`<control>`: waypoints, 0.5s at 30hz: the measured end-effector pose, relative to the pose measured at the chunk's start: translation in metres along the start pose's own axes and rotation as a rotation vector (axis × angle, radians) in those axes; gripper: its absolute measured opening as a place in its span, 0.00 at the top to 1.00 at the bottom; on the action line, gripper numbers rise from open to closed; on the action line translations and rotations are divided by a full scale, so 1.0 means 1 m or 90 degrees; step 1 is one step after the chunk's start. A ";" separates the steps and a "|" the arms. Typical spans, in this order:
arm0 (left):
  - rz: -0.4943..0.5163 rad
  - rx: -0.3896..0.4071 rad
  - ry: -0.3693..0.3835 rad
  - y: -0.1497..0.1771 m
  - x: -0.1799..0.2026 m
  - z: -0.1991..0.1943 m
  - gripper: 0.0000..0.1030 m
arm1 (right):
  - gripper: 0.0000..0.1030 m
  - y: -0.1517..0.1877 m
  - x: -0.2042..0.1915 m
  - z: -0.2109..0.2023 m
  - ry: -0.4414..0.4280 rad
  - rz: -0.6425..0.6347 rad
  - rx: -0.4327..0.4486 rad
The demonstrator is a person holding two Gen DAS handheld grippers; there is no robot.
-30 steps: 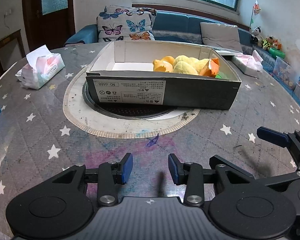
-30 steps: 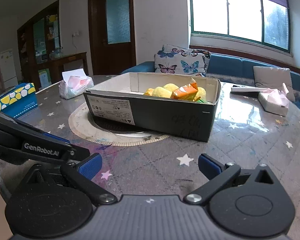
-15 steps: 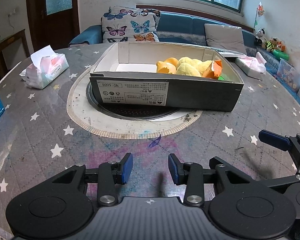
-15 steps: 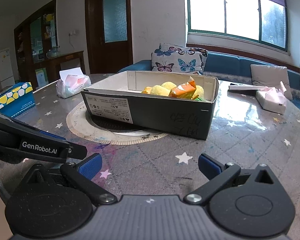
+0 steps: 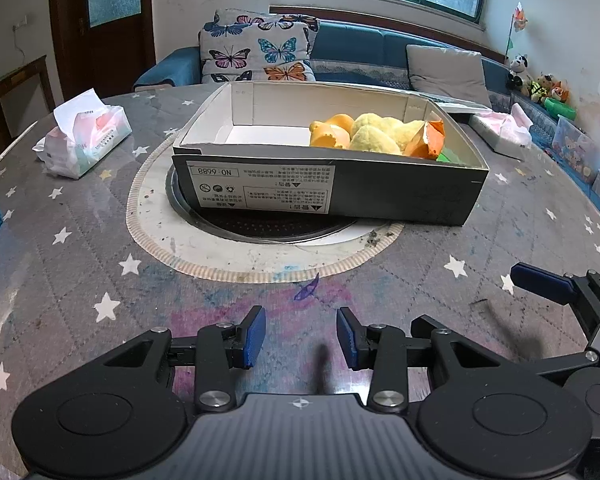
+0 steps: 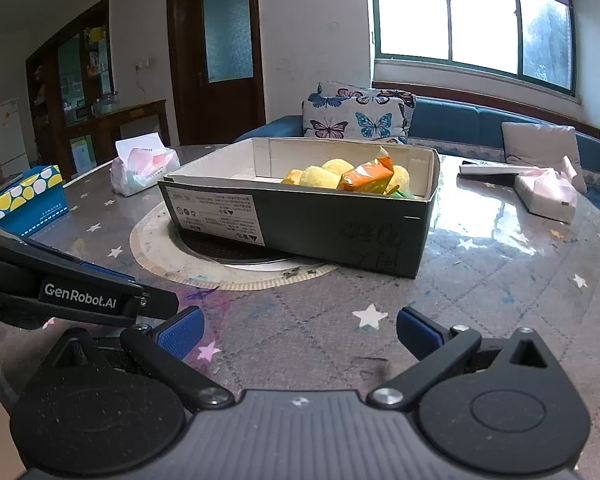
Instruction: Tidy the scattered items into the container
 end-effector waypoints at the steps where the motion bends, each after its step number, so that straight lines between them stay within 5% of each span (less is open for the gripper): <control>1: -0.001 0.000 0.000 -0.001 0.000 0.000 0.60 | 0.00 0.000 0.001 0.001 0.001 0.001 -0.001; 15: -0.008 -0.014 0.005 -0.017 0.000 0.018 0.60 | 0.00 -0.007 0.008 0.021 0.005 0.009 -0.019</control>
Point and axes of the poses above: each gripper's, at about its wrist camera, not at the fingertips, and z roughly the way its jaws point, x to its right, y to its underside, the point moved 4 cm from there along z, roughly the way its jaws point, and after that the axes turned 2 degrees about -y, right-handed, at the moved point
